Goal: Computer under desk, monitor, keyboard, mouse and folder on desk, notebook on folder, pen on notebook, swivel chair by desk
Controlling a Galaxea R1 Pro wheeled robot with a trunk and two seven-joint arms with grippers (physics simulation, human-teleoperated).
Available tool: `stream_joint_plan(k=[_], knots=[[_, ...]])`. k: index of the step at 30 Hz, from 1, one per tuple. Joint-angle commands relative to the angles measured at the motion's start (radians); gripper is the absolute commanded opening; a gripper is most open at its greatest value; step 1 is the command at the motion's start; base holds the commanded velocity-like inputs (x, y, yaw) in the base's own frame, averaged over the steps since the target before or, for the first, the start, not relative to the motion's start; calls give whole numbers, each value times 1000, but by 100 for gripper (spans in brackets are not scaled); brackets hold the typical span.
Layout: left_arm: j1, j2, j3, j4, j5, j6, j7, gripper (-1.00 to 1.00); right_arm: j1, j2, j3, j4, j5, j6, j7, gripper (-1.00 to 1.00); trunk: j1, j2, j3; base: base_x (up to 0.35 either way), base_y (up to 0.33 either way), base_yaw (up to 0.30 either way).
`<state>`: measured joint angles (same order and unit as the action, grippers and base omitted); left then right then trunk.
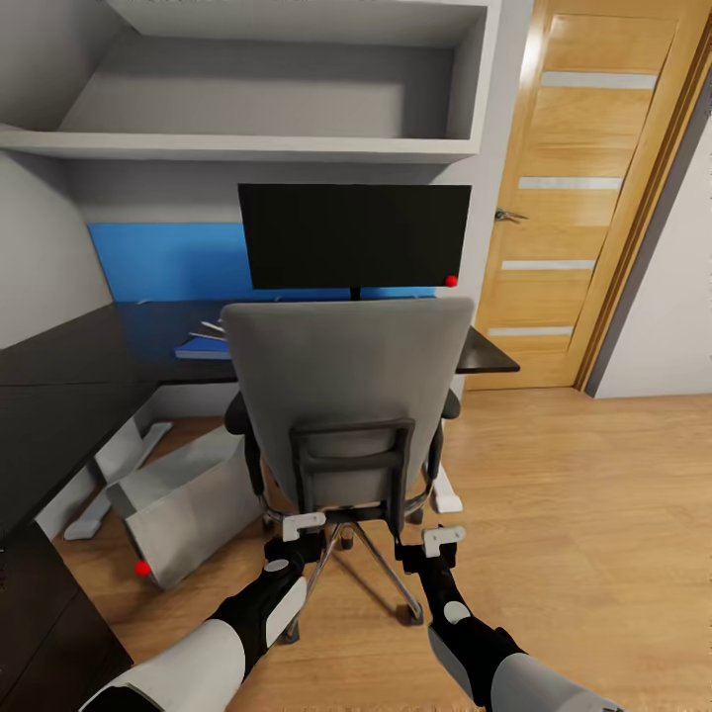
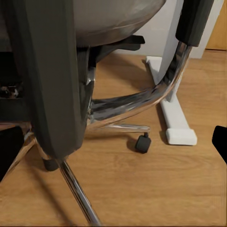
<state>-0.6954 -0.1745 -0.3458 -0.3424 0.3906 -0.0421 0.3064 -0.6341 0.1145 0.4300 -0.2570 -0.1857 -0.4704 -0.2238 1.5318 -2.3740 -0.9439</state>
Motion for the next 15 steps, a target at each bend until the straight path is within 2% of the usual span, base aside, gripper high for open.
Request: stream_joint_plan(k=[1,15], knots=[[-1,0,-7,3,8,-4,7,100,-1,0,9,1,-9,-4,-5,100,-1,0,-1,-231,0,0],[-1,0,-7,5,8,-4,7,100,0,0,9,1,-9,-4,-5,100,-1,0,-1,-323,0,0]])
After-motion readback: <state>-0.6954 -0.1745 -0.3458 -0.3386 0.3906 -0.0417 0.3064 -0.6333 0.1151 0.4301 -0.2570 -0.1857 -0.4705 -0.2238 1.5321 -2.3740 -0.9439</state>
